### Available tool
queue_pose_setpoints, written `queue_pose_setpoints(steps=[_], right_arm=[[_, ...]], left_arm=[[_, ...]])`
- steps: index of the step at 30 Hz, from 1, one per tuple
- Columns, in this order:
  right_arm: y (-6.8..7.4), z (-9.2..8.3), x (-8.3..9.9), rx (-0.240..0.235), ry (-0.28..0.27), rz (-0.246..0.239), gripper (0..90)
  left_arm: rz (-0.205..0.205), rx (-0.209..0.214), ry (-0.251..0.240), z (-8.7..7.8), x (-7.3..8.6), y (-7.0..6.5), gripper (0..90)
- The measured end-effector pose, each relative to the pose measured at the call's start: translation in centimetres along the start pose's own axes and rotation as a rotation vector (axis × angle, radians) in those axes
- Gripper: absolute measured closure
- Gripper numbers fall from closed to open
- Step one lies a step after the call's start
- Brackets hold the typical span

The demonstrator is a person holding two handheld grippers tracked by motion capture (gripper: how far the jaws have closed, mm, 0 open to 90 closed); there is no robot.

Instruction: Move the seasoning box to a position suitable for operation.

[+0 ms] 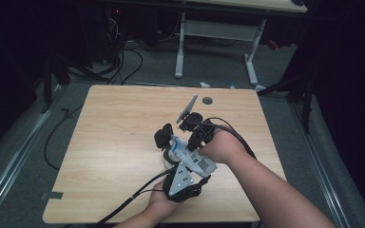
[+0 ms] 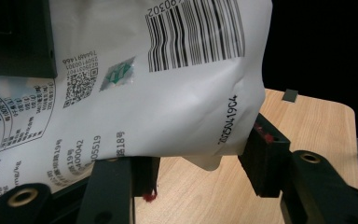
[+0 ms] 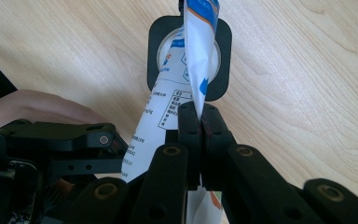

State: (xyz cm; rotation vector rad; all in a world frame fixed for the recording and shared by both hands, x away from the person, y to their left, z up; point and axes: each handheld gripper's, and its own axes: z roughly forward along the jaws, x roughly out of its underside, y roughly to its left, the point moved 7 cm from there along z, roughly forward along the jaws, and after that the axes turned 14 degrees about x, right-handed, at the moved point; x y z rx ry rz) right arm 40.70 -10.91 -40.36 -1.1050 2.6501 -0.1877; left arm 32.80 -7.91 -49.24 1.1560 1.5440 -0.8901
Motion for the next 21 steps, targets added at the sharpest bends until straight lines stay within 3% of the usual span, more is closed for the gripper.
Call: queue_pose_setpoints(steps=[21], right_arm=[[0.09, 0.08, -0.01, -0.002, 0.002, 0.005, 89.0]], left_arm=[[0.002, 0.002, -0.001, -0.01, -0.06, -0.01, 52.9]])
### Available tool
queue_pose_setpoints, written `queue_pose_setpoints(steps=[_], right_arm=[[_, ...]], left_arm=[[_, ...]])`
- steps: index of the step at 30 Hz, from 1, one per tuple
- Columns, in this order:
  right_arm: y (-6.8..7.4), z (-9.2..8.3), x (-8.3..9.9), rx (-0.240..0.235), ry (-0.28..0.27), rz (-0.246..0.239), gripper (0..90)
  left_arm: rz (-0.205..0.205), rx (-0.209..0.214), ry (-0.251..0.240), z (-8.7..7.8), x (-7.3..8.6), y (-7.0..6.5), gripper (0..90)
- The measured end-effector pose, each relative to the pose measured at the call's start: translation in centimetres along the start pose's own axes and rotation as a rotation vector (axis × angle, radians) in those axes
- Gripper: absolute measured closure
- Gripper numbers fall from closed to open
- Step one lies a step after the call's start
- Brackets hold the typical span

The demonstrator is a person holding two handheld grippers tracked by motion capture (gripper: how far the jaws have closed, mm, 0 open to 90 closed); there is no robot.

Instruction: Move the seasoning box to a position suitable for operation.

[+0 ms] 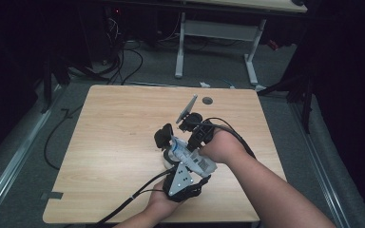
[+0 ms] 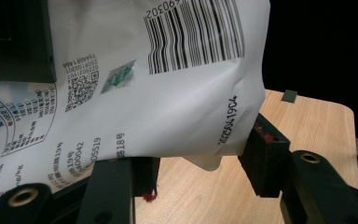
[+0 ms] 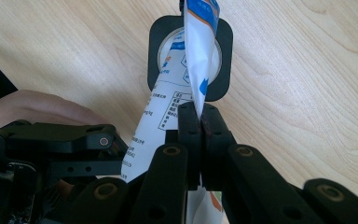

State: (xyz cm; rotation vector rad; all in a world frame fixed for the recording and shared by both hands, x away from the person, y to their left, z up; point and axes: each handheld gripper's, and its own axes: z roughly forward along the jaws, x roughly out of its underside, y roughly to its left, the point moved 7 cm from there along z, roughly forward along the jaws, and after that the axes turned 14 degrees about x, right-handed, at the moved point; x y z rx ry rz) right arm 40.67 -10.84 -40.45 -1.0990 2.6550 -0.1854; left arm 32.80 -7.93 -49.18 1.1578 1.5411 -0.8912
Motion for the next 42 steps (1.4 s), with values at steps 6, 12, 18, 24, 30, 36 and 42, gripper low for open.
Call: queue_pose_setpoints(steps=[6, 12, 18, 24, 30, 36, 42], right_arm=[[0.02, -0.05, 0.03, 0.002, -0.002, -0.002, 89.1], [0.03, -0.16, -0.01, 0.005, -0.004, -0.001, 89.1], [-0.08, -0.22, -0.04, 0.006, -0.007, -0.011, 89.0], [-0.01, -0.19, -0.1, 0.006, -0.006, -0.008, 89.1], [-0.01, -0.16, -0.26, 0.007, -0.006, -0.012, 89.1], [-0.03, -0.26, -0.35, 0.009, -0.004, -0.01, 89.1], [-0.07, -0.27, -0.49, 0.008, -0.013, -0.022, 89.1]], left_arm=[[0.001, -0.001, -0.001, -0.02, -0.05, 0.01, 52.9], [0.002, 0.0, -0.003, -0.06, -0.15, 0.02, 52.9], [0.0, 0.0, -0.007, -0.01, -0.28, -0.01, 53.0], [0.002, -0.003, -0.008, -0.04, -0.34, 0.04, 52.9], [0.002, -0.004, -0.008, -0.09, -0.38, 0.13, 52.9], [0.001, -0.007, -0.013, -0.15, -0.46, 0.23, 52.9], [0.004, -0.01, -0.012, -0.22, -0.47, 0.28, 52.9]])
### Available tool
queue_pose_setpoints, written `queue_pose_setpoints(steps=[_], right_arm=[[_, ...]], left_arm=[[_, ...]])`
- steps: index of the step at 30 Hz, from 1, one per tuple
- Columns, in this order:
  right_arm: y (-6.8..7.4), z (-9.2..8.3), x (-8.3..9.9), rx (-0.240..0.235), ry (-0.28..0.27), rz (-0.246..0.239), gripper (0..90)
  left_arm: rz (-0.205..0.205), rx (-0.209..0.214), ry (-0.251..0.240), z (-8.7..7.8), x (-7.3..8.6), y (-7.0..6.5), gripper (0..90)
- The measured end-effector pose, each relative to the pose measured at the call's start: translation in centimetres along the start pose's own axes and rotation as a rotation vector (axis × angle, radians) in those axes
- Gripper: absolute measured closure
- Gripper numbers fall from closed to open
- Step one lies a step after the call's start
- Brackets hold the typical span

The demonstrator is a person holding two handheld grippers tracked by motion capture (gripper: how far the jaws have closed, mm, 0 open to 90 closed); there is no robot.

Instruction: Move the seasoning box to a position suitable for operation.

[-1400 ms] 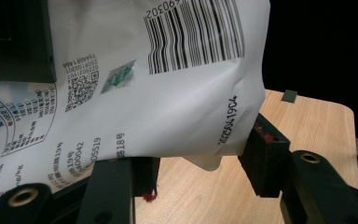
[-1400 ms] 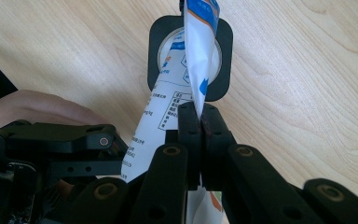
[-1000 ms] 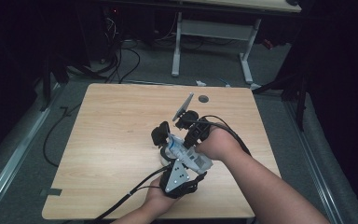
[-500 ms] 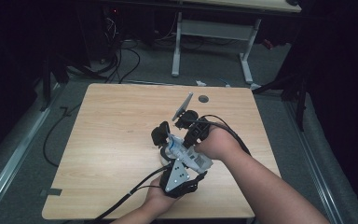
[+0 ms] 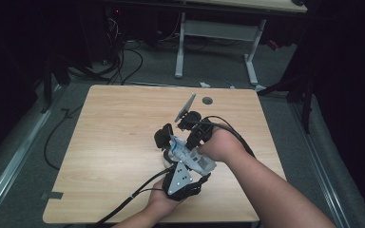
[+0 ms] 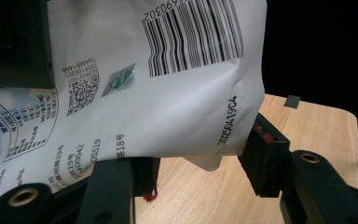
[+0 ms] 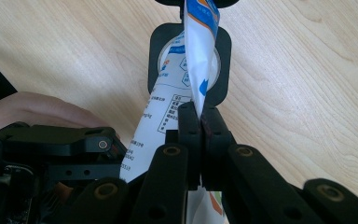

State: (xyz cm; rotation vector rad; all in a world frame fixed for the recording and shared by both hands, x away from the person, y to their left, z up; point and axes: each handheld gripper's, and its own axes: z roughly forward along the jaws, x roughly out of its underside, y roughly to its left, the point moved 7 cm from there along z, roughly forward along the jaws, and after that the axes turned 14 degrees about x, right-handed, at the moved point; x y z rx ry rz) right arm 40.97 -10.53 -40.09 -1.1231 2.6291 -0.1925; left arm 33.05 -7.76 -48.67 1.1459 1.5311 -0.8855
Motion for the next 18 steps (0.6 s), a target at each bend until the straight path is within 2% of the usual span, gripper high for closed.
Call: queue_pose_setpoints(steps=[5, 18], right_arm=[[0.13, -0.06, -0.04, 0.0, 0.006, 0.011, 89.1], [0.07, -0.02, -0.28, 0.004, -0.001, -0.007, 89.1]], left_arm=[[-0.002, -0.001, -0.004, -0.04, -0.06, 0.04, 52.9], [-0.004, -0.002, -0.011, -0.1, -0.17, 0.13, 52.9]])
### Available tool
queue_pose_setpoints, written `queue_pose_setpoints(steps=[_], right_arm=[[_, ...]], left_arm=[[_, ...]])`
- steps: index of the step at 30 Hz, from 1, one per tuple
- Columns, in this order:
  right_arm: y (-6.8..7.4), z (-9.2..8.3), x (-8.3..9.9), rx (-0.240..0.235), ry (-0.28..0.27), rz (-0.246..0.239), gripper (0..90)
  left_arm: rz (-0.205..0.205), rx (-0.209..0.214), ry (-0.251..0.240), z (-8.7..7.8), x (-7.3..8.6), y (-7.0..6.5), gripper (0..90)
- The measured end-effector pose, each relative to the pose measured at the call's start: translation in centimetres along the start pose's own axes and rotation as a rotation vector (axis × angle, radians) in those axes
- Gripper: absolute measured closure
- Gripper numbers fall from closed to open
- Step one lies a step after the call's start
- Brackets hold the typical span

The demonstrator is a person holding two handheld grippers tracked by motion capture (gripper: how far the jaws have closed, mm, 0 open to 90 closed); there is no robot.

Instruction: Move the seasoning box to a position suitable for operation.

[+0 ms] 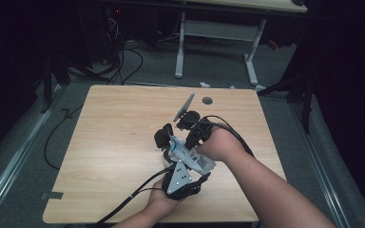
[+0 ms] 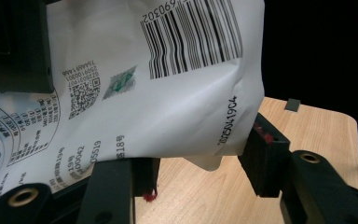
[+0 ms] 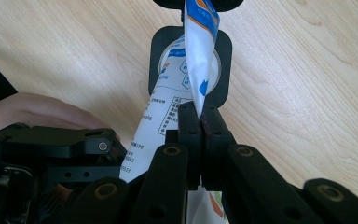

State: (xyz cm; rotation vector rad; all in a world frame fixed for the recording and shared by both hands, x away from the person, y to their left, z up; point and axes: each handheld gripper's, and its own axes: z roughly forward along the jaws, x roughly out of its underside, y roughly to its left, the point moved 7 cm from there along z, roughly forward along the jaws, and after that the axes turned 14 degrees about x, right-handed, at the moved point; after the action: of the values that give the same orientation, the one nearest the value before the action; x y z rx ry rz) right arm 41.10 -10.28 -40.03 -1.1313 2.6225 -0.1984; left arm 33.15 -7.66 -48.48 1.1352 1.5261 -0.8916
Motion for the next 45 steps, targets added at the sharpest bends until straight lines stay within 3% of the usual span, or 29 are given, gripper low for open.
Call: queue_pose_setpoints(steps=[1, 45], right_arm=[[0.15, -0.08, 0.05, -0.001, 0.01, 0.02, 89.1], [0.04, -0.12, -0.32, 0.001, -0.004, 0.004, 89.1]], left_arm=[[0.0, 0.0, 0.0, -0.01, -0.01, 0.0, 53.0], [0.002, -0.008, -0.006, -0.08, -0.33, 0.25, 53.1]])
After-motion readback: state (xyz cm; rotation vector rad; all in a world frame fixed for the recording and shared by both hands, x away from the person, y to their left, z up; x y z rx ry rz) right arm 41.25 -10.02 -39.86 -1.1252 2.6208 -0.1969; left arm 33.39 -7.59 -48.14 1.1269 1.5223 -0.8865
